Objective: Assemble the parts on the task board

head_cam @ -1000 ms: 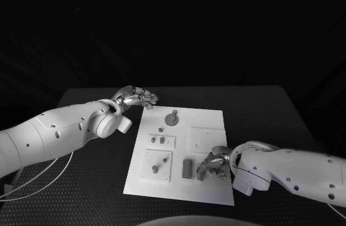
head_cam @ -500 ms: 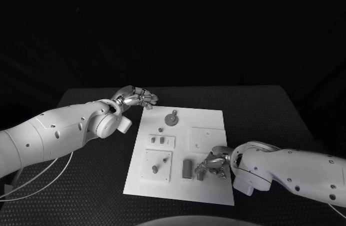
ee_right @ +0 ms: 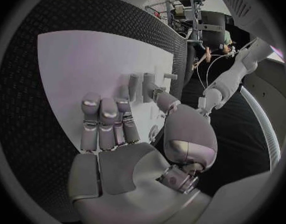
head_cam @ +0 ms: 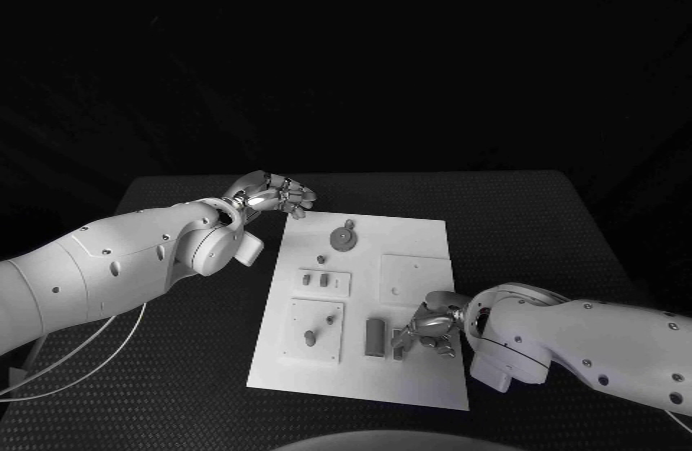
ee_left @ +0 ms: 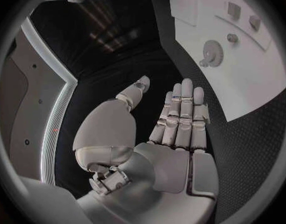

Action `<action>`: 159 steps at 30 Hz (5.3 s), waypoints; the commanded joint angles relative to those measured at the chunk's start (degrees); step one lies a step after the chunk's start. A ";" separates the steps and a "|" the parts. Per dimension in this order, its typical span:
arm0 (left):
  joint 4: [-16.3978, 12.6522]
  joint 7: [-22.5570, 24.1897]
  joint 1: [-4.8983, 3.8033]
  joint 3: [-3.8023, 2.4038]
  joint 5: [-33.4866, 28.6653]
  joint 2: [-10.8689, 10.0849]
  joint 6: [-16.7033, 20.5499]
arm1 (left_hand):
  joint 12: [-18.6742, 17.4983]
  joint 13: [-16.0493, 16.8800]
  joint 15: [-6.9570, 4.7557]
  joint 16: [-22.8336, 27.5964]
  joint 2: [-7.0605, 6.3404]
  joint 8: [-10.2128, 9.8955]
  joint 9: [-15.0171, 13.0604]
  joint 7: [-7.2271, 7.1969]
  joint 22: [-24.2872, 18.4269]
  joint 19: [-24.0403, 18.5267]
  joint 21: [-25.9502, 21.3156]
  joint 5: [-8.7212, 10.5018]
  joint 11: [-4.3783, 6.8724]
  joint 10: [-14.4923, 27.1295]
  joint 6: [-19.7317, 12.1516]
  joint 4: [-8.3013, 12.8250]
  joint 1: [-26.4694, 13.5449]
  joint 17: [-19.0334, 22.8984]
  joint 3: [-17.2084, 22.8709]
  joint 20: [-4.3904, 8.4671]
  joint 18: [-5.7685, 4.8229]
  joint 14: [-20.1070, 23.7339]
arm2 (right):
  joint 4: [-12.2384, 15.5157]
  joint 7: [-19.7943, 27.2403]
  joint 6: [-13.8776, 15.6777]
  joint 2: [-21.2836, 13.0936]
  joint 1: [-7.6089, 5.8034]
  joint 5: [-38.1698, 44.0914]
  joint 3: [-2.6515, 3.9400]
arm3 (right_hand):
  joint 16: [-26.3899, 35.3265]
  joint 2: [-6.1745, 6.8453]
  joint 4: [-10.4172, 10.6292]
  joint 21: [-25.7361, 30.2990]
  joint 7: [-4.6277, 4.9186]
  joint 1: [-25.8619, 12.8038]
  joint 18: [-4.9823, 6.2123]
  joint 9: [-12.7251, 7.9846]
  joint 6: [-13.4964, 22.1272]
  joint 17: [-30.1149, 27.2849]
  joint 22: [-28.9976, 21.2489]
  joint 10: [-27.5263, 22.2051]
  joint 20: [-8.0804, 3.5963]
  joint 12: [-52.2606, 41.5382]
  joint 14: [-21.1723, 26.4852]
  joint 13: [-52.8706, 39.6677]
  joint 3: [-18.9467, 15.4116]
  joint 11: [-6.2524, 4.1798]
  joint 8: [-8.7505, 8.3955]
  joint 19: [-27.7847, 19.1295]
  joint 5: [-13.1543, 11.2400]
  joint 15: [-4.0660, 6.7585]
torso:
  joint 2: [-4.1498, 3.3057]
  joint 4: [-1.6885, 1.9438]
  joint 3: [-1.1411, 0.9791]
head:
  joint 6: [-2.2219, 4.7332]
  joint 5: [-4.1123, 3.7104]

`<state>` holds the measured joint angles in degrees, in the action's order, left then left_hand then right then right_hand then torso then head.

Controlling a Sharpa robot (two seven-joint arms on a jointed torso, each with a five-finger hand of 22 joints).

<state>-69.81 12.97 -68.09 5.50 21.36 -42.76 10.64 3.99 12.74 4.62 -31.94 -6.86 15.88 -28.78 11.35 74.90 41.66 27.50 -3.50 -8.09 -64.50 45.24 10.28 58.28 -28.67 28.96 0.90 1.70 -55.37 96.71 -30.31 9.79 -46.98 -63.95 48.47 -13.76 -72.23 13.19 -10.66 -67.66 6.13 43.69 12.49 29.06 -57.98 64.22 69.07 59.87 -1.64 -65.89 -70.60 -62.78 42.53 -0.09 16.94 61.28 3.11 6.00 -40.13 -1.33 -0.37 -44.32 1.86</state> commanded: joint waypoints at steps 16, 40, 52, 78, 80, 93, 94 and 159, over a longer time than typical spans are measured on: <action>-0.14 0.22 -0.05 -0.02 0.08 -0.01 -0.74 | 0.25 -0.08 0.34 0.37 0.22 0.25 0.07 -0.02 1.10 0.44 -0.36 0.19 -0.10 0.35 -0.43 -0.28 -0.10 -0.14 -0.09 -0.13 0.82 -0.01 | 0.67 1.36 -5.72 -0.60 0.02 6.10 0.02 | 0.11 -0.03 -0.72 -0.40 -0.13 1.78 2.51 0.24 0.15 0.13 -0.13 -0.31 -0.52 0.24 0.19 -0.13 -0.34 -0.21 0.46 -0.14 -0.12 0.23 | 0.00 0.00 0.02 | 0.00 -0.04; -0.26 0.13 -0.06 -0.02 0.11 -0.01 -0.71 | 0.26 -0.10 0.34 0.44 0.25 0.28 0.08 -0.02 1.11 0.46 -0.40 0.20 -0.11 0.36 -0.46 -0.32 -0.11 -0.24 -0.11 -0.14 0.83 -0.03 | -0.49 0.37 -6.44 0.99 0.04 10.57 0.00 | 0.23 -2.06 -4.81 -0.61 -0.34 5.59 2.51 0.81 -0.30 0.34 -0.61 -0.43 -0.32 0.45 0.43 -0.34 -6.67 -0.37 1.07 -0.72 -0.29 0.36 | -0.01 0.01 0.03 | -0.11 0.03; -0.23 0.13 -0.06 -0.02 0.11 -0.03 -0.73 | 0.26 -0.11 0.34 0.47 0.26 0.29 0.09 -0.02 1.12 0.47 -0.42 0.20 -0.11 0.36 -0.46 -0.35 -0.12 -0.29 -0.12 -0.14 0.83 -0.04 | -1.10 0.01 -6.16 1.59 0.12 13.58 -0.01 | 0.18 -5.98 -5.86 -0.80 -0.77 7.74 2.51 1.23 -1.07 0.36 -0.79 0.15 -0.55 0.55 0.18 -0.24 -5.98 -0.79 1.65 -0.63 -0.33 0.71 | 0.00 -0.01 0.01 | -0.30 0.16; -0.14 0.21 -0.05 -0.02 0.11 0.00 -0.65 | 0.26 -0.12 0.35 0.55 0.26 0.32 0.10 -0.02 1.13 0.49 -0.46 0.20 -0.11 0.37 -0.48 -0.39 -0.12 -0.39 -0.14 -0.14 0.83 -0.06 | -1.34 0.65 -5.80 0.42 0.38 12.83 0.00 | 0.51 -4.33 -5.25 -1.02 -0.81 10.28 2.51 1.24 -1.54 0.26 -1.14 0.66 -0.05 0.98 -0.19 -0.18 -4.95 -0.80 1.70 -0.67 -0.02 0.67 | 0.04 -0.01 0.04 | -0.14 -0.02; -0.16 0.26 -0.05 -0.02 0.11 -0.01 -0.55 | 0.27 -0.12 0.35 0.55 0.26 0.33 0.10 -0.01 1.13 0.49 -0.46 0.20 -0.11 0.37 -0.49 -0.39 -0.12 -0.40 -0.15 -0.14 0.83 -0.06 | -1.34 1.27 -6.24 -0.24 0.36 12.16 0.02 | 0.56 -3.90 -5.06 -1.00 -0.79 9.93 2.51 1.18 -1.54 0.24 -1.21 0.67 -0.01 1.04 -0.22 -0.17 -4.88 -0.79 1.64 -0.64 0.07 0.66 | 0.06 -0.02 0.03 | 0.05 -0.05; 1.47 1.74 -0.06 -0.02 -2.32 1.14 1.86 | 0.62 0.00 0.18 0.49 0.26 0.80 -0.02 -0.27 1.18 0.78 -0.44 0.19 0.17 -0.29 0.15 -0.46 -0.11 -0.81 -0.23 -0.03 0.88 -0.55 | -9.06 26.76 -0.71 -1.74 -4.68 -8.36 2.07 | 4.34 -2.40 -4.98 2.16 1.51 9.23 2.50 -0.12 3.67 -1.30 -2.41 -4.08 1.41 3.07 3.90 0.58 -4.88 1.51 -1.24 -5.61 1.65 -1.42 | 0.66 -0.16 -0.02 | 4.46 -0.92; 1.65 1.96 -0.06 -0.02 -2.85 1.23 1.86 | 0.73 0.04 0.12 0.47 0.35 0.93 -0.05 -0.36 1.18 0.89 -0.42 0.18 0.26 -0.51 0.35 -0.48 -0.09 -0.90 -0.23 0.02 0.90 -0.67 | -10.21 27.94 -0.44 -1.52 -4.89 -9.63 2.52 | 5.80 -3.03 -5.27 3.37 1.77 9.32 2.49 -0.12 4.08 -2.19 -2.80 -5.20 1.99 4.05 5.28 1.39 -4.75 1.78 -1.34 -7.26 1.92 -1.74 | 0.78 -0.19 -0.03 | 5.08 -0.83; -19.95 16.76 7.88 -5.47 -21.33 -1.87 33.29 | -3.99 -12.74 -4.62 31.94 6.86 -15.88 28.78 -11.35 -74.90 -41.66 -27.50 3.50 8.09 64.50 -45.24 -10.28 -58.28 28.67 -28.96 -0.90 -1.70 55.37 | -7.96 59.57 33.33 2.67 3.64 -47.92 13.74 | 72.23 -13.19 10.66 67.66 -6.13 -43.69 -12.49 -29.06 57.98 -64.22 -69.07 -59.87 1.64 65.89 70.60 62.78 -42.53 0.09 -16.94 -61.28 -3.11 -6.00 | 8.95 1.33 0.37 | 9.95 -1.86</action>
<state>-89.32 26.73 -60.24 0.12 1.21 -44.57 38.71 0.39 0.06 0.01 -0.20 0.02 0.39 -0.07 -0.01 0.08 0.20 0.20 -0.27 0.00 -0.30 0.30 0.02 0.42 -0.05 0.20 0.00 0.46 -0.20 88.22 25.11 37.70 -44.16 -60.40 3.75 -0.08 -0.20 0.00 0.00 -0.20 -0.01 0.33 0.34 0.05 -0.26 0.05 0.05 0.21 -0.02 -0.20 -0.27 -0.05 0.25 0.00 0.20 0.27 0.20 -0.02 -31.19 -0.01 -0.01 -34.38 0.01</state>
